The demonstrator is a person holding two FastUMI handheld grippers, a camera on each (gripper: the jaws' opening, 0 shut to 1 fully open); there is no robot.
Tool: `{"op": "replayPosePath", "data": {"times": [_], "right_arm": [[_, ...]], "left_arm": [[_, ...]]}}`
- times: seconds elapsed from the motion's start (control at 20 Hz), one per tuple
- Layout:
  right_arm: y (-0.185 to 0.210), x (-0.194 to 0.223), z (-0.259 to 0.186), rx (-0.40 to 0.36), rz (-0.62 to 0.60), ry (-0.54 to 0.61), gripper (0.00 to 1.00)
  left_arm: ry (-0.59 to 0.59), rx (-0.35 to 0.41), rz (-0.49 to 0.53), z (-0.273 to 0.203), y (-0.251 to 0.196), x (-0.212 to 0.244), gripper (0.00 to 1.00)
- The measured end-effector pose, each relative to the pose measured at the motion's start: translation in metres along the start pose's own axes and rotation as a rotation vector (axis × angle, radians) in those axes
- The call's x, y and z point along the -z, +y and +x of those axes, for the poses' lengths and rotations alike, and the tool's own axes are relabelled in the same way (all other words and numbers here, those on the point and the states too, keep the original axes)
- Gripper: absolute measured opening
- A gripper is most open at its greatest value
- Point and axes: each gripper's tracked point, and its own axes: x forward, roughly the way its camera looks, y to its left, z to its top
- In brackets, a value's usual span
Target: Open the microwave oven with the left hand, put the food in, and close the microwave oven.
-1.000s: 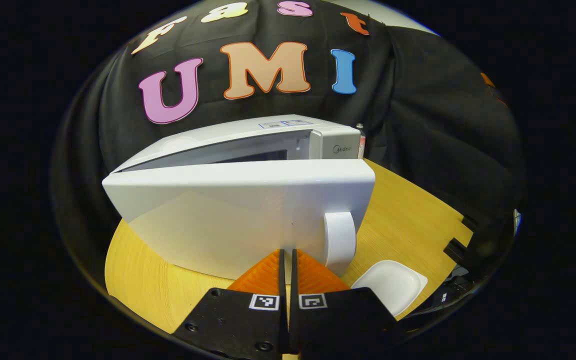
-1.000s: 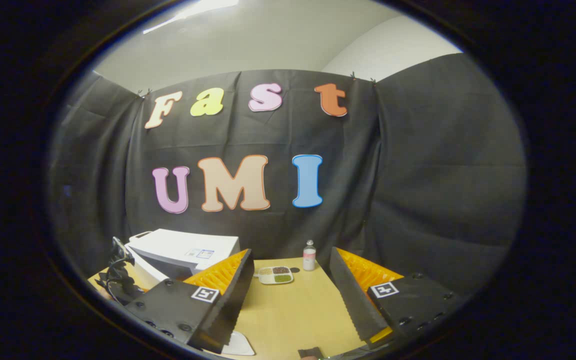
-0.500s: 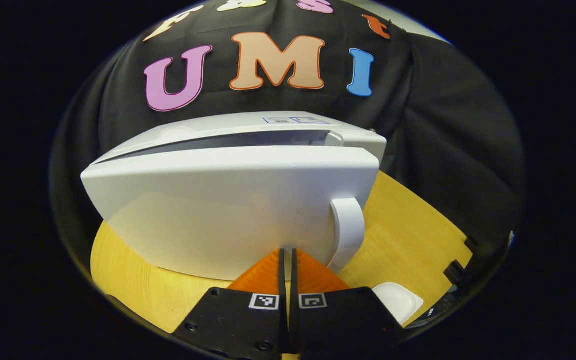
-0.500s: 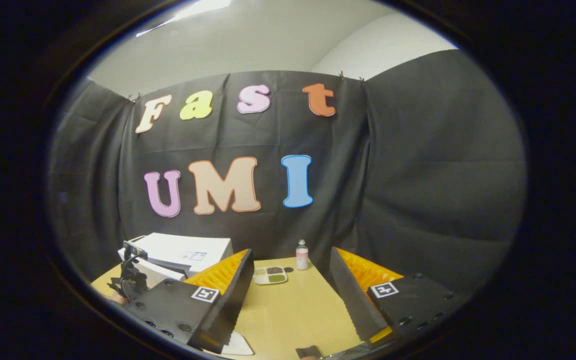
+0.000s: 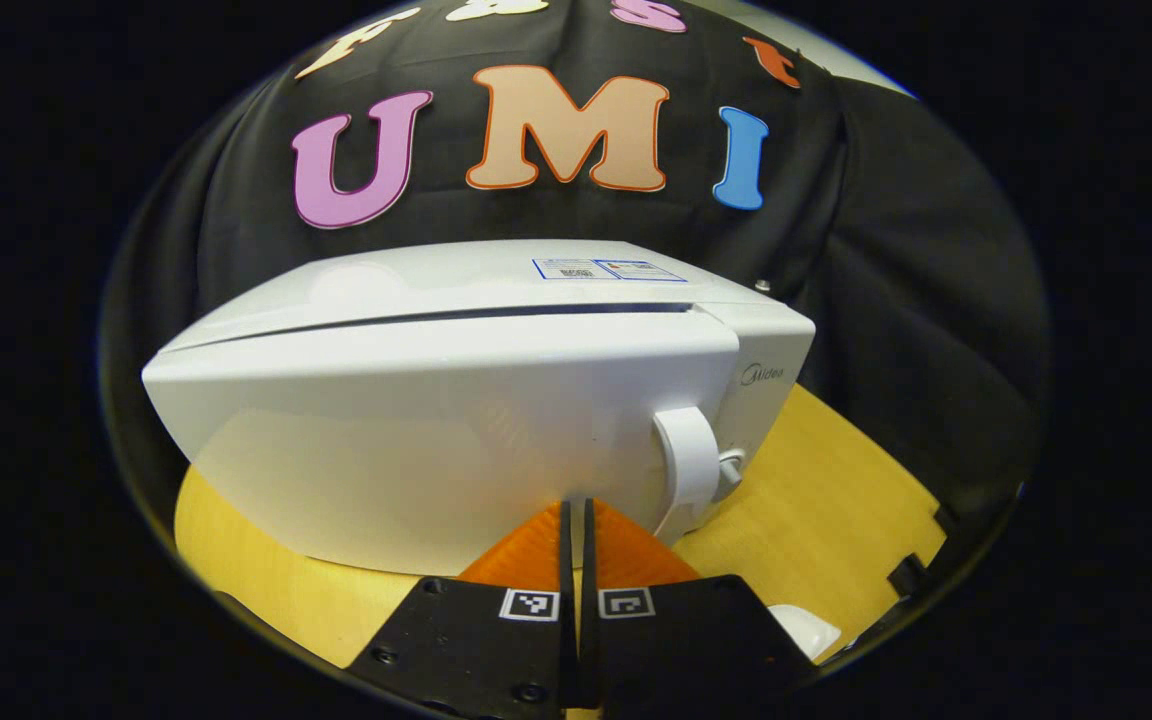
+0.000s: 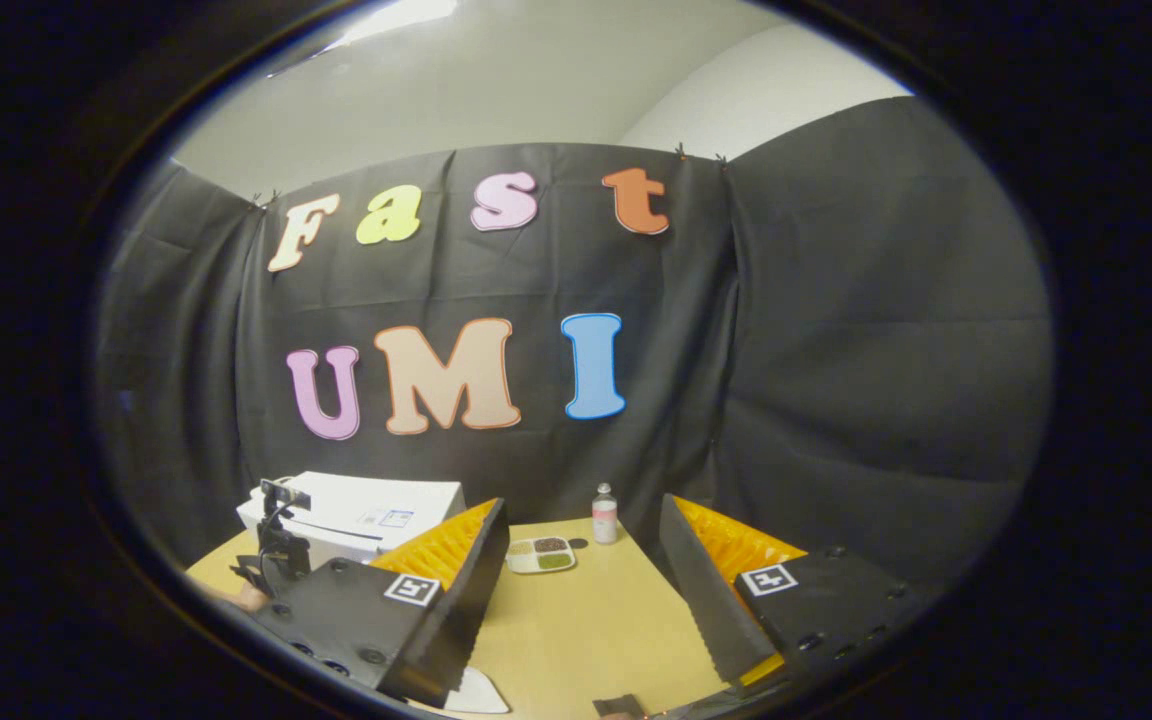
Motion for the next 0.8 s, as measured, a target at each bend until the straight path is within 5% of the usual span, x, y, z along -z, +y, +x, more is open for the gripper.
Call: {"op": "replayPosePath", "data": {"times": [0.05, 0.1, 0.25, 0.3, 0.35, 0.4, 0.8], "right_arm": [[0.000, -0.001, 0.001, 0.001, -0.002, 0.000, 0.82], [0.001, -0.001, 0.002, -0.001, -0.003, 0.002, 0.93], [0.006, -0.001, 0.005, -0.014, -0.021, 0.009, 0.93], [0.008, -0.001, 0.006, -0.018, -0.026, 0.011, 0.83], [0.011, -0.002, 0.007, -0.024, -0.029, 0.013, 0.93], [0.012, -0.002, 0.008, -0.027, -0.031, 0.011, 0.83], [0.028, 0.001, 0.013, -0.063, -0.041, 0.020, 0.83]], "left_arm": [[-0.002, 0.003, -0.008, 0.001, -0.002, 0.000, 0.00], [-0.002, -0.003, -0.008, 0.000, -0.001, 0.000, 0.00], [-0.035, -0.005, 0.002, 0.006, 0.001, -0.009, 0.00], [-0.059, 0.030, -0.014, 0.012, -0.001, -0.015, 0.00], [-0.025, 0.029, -0.037, 0.013, -0.005, -0.008, 0.00], [-0.026, 0.024, -0.026, 0.008, -0.006, -0.009, 0.00], [-0.005, -0.010, 0.022, 0.007, 0.000, -0.001, 0.00]]}}
